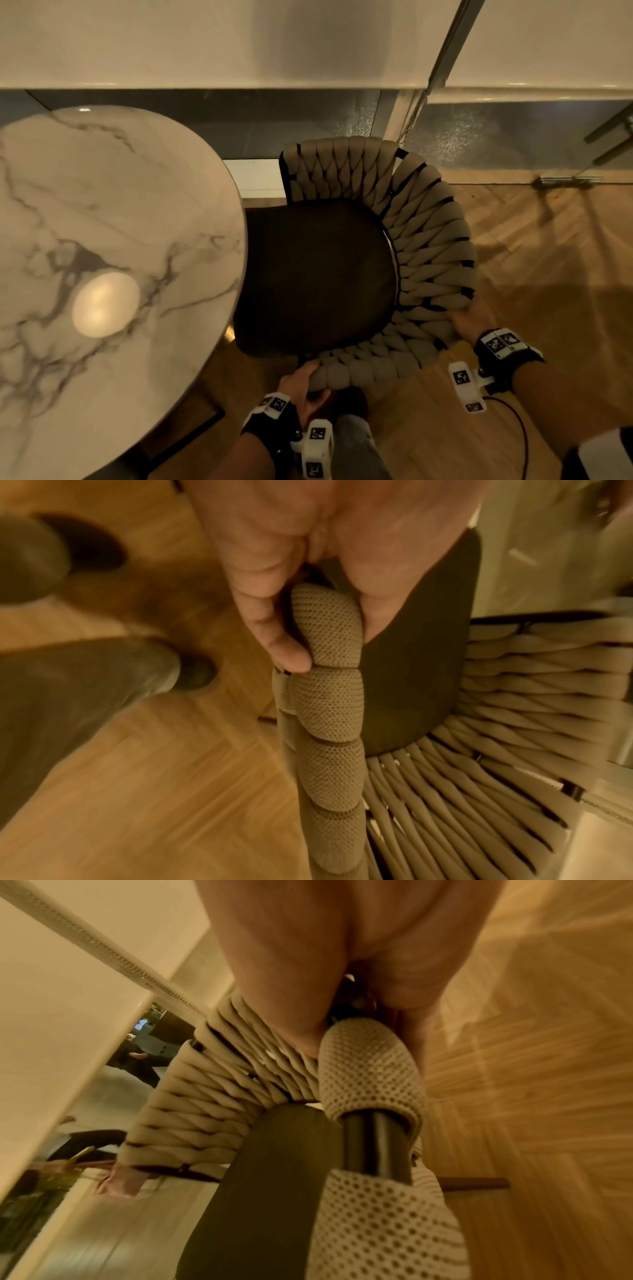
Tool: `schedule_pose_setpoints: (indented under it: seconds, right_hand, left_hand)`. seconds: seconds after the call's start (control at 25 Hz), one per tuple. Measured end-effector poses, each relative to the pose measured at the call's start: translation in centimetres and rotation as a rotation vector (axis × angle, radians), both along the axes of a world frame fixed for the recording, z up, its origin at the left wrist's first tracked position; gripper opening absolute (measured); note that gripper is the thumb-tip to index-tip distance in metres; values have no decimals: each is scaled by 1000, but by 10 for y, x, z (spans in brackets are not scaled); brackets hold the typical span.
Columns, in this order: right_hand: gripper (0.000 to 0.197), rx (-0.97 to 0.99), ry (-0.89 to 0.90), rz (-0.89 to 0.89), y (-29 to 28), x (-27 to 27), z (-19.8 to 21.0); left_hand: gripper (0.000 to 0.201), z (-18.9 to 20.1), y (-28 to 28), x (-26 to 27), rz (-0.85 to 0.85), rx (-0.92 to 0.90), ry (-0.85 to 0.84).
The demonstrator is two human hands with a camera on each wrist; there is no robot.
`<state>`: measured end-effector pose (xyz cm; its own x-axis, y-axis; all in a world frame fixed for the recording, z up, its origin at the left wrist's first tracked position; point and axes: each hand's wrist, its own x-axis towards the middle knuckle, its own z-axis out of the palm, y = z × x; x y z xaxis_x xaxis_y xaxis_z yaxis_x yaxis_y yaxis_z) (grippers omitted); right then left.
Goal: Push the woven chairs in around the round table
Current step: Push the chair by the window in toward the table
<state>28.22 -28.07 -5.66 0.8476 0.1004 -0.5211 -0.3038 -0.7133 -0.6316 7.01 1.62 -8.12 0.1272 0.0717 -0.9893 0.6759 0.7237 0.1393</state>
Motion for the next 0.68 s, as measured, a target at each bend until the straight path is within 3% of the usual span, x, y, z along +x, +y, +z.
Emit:
schedule_pose_setpoints:
  seconds: [0.16, 0.36, 0.48, 0.68]
  right_hand:
    - [28, 45, 68, -137, 38, -20, -15]
    - [22, -20, 79, -224, 41, -26, -30]
    - [18, -59, 96, -221, 26, -30, -35]
    - [21, -63, 16, -67, 22, -26, -13]
  left_hand:
    - [47, 6, 50, 11, 77, 130, -10]
    - [45, 13, 52, 12, 42, 70, -96]
    - [42, 11, 39, 6, 29, 23, -100]
    - [65, 0, 21, 0, 40, 15, -102]
